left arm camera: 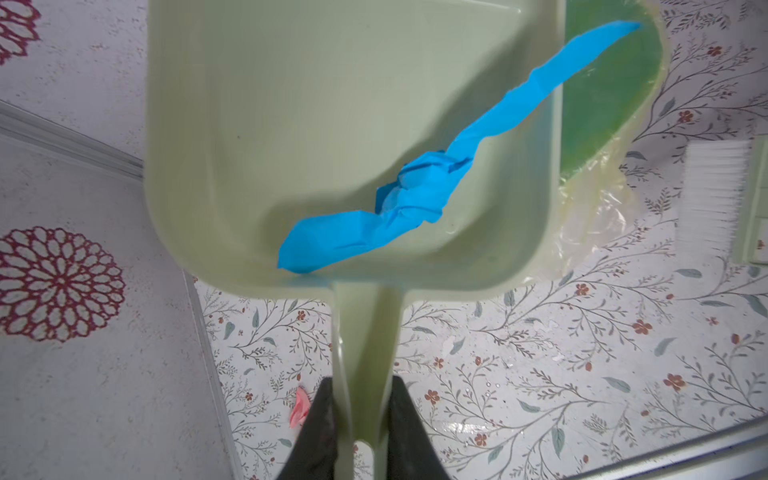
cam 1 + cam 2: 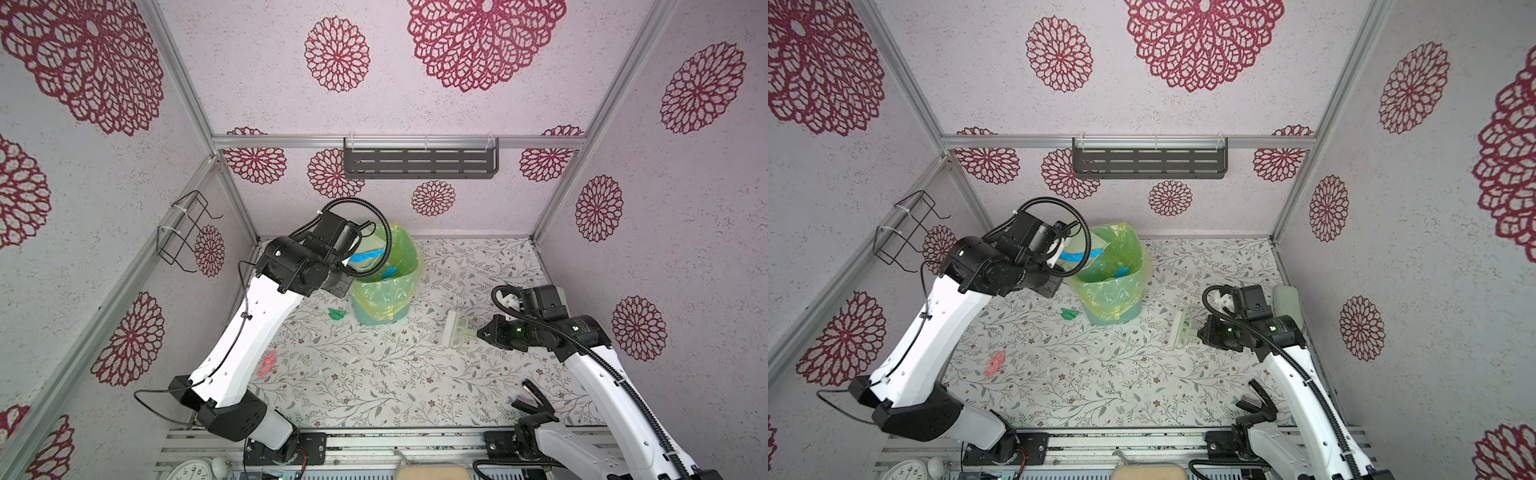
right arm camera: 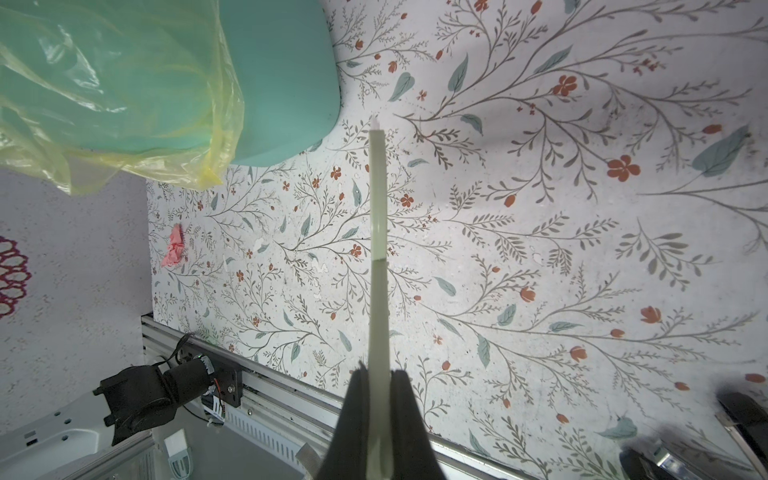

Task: Sweep away the paper scraps from the table
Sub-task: 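Carry the dustpan to the bin with the left gripper while the right withdraws, then tip the dustpan over the bin with the left gripper to drop the blue scrap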

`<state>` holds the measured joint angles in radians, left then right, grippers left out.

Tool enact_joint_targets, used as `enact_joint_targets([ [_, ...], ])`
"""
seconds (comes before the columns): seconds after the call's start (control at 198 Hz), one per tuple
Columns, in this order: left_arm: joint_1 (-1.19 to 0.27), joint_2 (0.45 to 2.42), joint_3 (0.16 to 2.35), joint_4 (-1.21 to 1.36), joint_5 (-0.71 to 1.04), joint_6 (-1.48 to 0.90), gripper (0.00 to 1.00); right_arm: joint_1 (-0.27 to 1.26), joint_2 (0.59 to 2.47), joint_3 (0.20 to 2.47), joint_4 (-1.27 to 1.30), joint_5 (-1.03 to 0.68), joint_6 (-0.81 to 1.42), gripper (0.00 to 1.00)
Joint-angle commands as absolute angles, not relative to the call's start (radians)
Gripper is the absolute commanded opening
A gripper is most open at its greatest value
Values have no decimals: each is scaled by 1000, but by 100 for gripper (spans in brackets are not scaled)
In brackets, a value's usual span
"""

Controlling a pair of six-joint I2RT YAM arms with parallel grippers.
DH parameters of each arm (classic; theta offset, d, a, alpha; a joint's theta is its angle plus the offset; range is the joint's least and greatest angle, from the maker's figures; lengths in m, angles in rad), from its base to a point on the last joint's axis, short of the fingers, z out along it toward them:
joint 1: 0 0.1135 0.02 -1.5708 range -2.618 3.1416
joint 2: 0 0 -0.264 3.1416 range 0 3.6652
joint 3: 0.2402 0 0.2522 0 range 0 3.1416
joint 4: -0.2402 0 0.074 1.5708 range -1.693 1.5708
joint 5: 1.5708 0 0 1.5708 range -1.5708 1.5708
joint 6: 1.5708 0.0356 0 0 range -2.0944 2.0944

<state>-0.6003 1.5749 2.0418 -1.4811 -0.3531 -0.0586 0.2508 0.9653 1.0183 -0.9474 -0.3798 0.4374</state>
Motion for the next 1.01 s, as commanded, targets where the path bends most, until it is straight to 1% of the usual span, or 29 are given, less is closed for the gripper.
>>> enact_joint_targets([
  [0.0,-595,1651,2074,-1478,-441,34,11,243,953,1020,-951,-398,421,0],
  [0.066,-594,1677,2074,-1467,-447,58,11,243,953,1019,-957,-399,417,0],
  [0.302,-601,1769,2127,-1464,-555,116,10,239,976,1015,-963,-415,396,0],
  [0.438,-632,1800,2126,-1446,-679,165,9,233,1004,1027,-969,-424,373,0],
  [0.584,-678,1808,2082,-1397,-821,229,9,227,1026,1049,-984,-432,352,0],
  [0.862,-775,1792,1927,-1235,-1097,391,7,216,1041,1041,-984,-462,331,0],
  [1.003,-800,1775,1863,-1145,-1164,478,7,217,1041,1021,-960,-481,343,0],
])
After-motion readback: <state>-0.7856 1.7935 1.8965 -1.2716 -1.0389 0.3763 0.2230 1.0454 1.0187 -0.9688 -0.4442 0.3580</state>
